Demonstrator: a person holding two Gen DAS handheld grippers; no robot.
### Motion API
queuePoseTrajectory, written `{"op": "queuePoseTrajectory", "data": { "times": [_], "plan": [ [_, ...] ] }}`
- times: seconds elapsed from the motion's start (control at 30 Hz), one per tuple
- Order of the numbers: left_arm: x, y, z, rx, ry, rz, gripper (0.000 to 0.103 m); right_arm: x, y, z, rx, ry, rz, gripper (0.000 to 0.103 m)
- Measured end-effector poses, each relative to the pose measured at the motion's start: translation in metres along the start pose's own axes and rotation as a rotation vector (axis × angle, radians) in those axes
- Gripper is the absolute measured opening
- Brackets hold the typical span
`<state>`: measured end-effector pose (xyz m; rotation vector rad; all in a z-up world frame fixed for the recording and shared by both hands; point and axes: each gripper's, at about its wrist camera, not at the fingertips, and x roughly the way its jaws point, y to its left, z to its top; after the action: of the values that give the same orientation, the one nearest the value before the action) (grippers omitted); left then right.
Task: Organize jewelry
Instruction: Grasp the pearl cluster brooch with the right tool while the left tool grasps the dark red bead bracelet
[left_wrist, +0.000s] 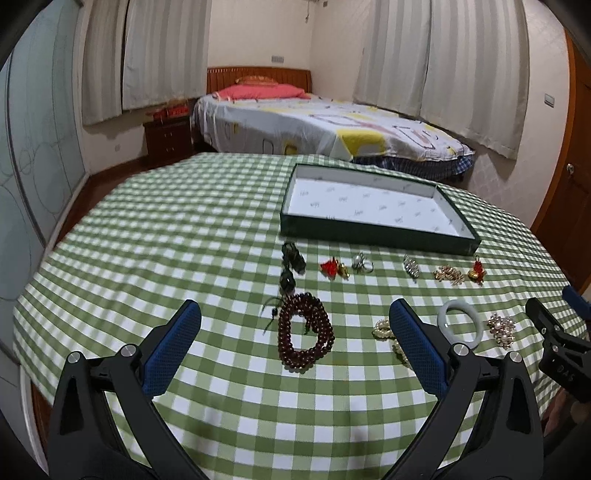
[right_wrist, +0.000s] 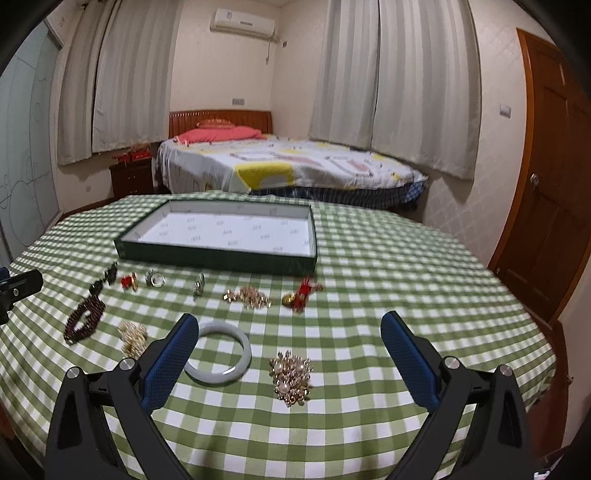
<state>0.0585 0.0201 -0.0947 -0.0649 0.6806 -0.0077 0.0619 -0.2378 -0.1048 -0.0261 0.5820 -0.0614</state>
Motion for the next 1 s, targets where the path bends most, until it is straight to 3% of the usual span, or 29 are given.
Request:
{"op": "queuePoseTrajectory", "data": {
  "times": [0.17, 0.27, 0.43, 0.7, 0.87, 1.0],
  "plan": [
    [0.028, 0.001, -0.007, -0.007, 0.051, -0.02, 0.099, 0.02, -0.01, -0.008, 0.042, 0.063, 0.032, 0.091],
    [0.04, -0.001, -0.01, -0.005, 0.082, -0.03, 0.097, 0.031, -0.013, -0.013, 0.055, 0.109, 0.054, 0.059],
    [0.051, -0.006, -0.012, 0.004, 0.104, -0.034, 0.089, 0.041, -0.012, -0.02, 0.056, 0.147, 0.082, 0.057],
    [0.067, -0.002, -0.017, -0.019, 0.155, -0.057, 0.079, 0.055, -0.016, -0.03, 0.081, 0.209, 0.115, 0.028],
    [0.075, -0.005, -0.021, -0.009, 0.169, -0.057, 0.075, 0.056, -0.012, -0.031, 0.07, 0.21, 0.121, 0.024],
    [0.082, -0.002, -0.02, -0.02, 0.177, -0.066, 0.066, 0.057, -0.014, -0.031, 0.077, 0.212, 0.127, 0.024]
  ]
}}
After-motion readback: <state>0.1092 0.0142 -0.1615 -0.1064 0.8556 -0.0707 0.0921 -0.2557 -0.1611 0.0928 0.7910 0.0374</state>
